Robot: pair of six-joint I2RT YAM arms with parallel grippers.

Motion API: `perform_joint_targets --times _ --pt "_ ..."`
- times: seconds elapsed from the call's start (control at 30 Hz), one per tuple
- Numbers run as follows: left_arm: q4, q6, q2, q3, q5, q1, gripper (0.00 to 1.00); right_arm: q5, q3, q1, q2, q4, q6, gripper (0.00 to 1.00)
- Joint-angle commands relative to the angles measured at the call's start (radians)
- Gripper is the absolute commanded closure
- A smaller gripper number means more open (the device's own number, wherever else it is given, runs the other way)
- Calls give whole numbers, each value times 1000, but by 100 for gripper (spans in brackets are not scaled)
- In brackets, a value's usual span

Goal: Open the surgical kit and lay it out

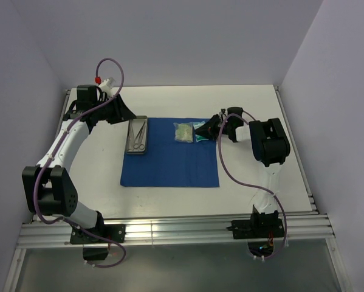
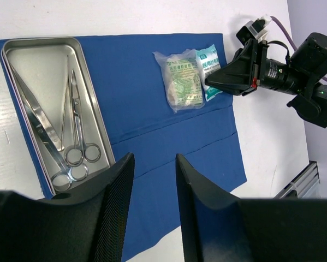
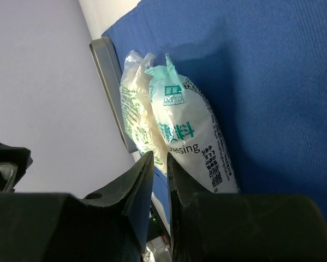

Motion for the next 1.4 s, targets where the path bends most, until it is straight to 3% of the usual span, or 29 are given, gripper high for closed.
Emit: perform_joint_targets --times 0.0,0.33,0.5,0.6,0.7,0.8,0.87,0.93,1.07,1.37 --pt "6 31 -3 26 -3 4 58 -9 -24 -7 20 83 32 76" --pt "8 61 -17 23 -15 4 56 -38 -63 -5 -120 212 118 74" --pt "-10 92 -23 22 -54 4 56 -52 -15 5 -227 209 122 67" --pt "-39 107 -11 37 -100 4 56 -49 45 16 -275 151 99 62" --pt "-78 141 23 66 -152 4 57 -40 112 27 -322 64 46 50" --pt "-125 187 84 89 -215 4 60 6 157 45 -382 -128 -90 36" --pt "-161 216 144 120 -241 4 65 64 187 59 -428 -277 -167 20" --pt "-187 234 190 161 -269 -2 67 115 201 85 -476 -401 -279 14" --pt "-213 258 291 213 -315 -15 70 233 177 122 -555 -526 -401 12" --pt "-187 316 429 296 -474 -114 74 305 45 154 -678 -607 -484 13"
